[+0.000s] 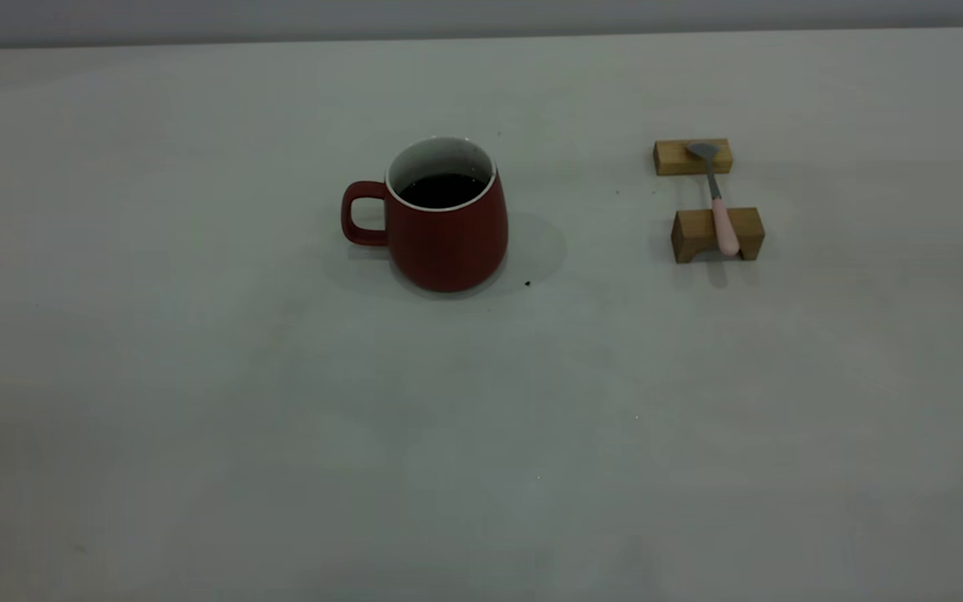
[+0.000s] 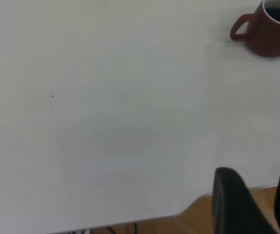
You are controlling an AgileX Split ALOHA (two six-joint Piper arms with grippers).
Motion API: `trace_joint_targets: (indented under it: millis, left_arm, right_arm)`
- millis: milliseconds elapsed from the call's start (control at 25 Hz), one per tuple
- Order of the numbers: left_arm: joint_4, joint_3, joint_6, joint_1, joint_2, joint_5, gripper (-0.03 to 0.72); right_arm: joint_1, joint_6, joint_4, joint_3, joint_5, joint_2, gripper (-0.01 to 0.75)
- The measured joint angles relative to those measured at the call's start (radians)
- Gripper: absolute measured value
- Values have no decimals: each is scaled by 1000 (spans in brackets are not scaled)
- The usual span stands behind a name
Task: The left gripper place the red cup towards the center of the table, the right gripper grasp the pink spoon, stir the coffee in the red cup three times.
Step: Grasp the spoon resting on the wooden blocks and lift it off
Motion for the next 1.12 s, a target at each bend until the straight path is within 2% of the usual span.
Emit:
trace_joint_targets:
  millis: [200, 480, 640, 920, 1120]
  left_arm:
    - [0, 0, 0, 0, 0, 0, 287]
    - [0, 0, 0, 0, 0, 0, 287]
    - [0, 0, 0, 0, 0, 0, 287]
    - [0, 0, 0, 0, -1, 0, 287]
    - [0, 0, 1, 0, -1, 0, 287]
  right_arm:
    - [11, -26, 23, -106, -105, 406, 645]
    - [122, -37, 41, -295, -237, 928, 653]
    - [177, -38, 47, -454, -230, 1215, 652]
    - [227, -58, 54, -782, -122, 1563, 651]
    - [236, -81, 73, -863, -106, 1675, 649]
